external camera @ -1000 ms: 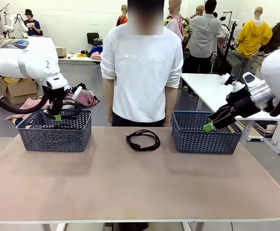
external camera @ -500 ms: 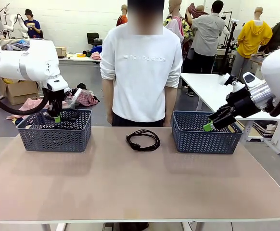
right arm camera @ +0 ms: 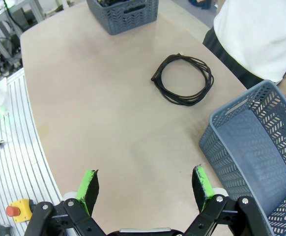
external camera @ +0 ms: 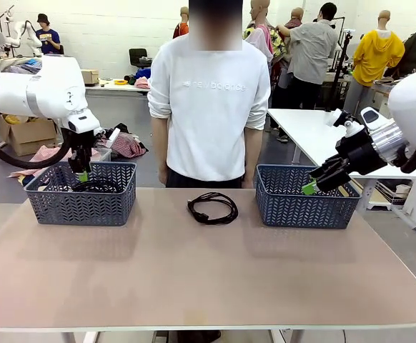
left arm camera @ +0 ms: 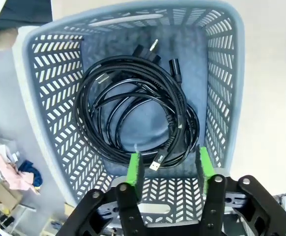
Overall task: Organize the cables according to human instructions.
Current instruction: Pick up a bundle of cables and place it in the basket indicated by the human.
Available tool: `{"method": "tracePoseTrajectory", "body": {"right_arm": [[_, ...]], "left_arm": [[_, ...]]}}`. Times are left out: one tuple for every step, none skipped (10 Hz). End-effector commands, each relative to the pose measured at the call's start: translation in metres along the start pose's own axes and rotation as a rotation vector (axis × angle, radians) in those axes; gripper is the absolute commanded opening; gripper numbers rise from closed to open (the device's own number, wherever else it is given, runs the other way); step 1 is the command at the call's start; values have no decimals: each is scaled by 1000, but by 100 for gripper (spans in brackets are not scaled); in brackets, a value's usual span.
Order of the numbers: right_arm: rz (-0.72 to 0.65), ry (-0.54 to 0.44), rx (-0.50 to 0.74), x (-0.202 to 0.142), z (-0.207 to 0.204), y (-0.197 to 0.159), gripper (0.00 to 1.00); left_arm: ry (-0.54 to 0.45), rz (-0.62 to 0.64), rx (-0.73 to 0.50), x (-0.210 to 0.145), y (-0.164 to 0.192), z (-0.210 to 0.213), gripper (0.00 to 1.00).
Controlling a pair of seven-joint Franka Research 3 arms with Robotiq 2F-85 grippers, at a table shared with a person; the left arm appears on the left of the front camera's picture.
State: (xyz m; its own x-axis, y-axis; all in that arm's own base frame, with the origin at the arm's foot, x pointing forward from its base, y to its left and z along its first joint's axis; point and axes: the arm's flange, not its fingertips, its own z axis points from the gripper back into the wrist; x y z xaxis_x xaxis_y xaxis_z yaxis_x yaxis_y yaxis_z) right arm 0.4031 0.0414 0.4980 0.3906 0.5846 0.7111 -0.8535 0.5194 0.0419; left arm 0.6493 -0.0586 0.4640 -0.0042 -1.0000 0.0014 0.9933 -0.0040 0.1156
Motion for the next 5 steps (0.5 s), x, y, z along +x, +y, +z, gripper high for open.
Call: {"method": "tracePoseTrajectory", "body": {"right_arm": [[19, -36, 15, 0, -1, -3, 100], [19, -36, 15, 0, -1, -3, 100], [19, -36, 15, 0, -1, -3, 100], [19, -36, 15, 0, -1, -3, 100], [19, -36, 15, 0, -1, -3, 100]], "left_arm": [[-3, 27, -21, -2, -1, 6, 78], [-6, 27, -25, -1, -2, 8, 100], [-12, 26, -24, 1, -3, 9, 76], [-16, 30, -23, 1, -4, 11, 100], [-22, 36, -26, 1, -6, 12, 96]]}}
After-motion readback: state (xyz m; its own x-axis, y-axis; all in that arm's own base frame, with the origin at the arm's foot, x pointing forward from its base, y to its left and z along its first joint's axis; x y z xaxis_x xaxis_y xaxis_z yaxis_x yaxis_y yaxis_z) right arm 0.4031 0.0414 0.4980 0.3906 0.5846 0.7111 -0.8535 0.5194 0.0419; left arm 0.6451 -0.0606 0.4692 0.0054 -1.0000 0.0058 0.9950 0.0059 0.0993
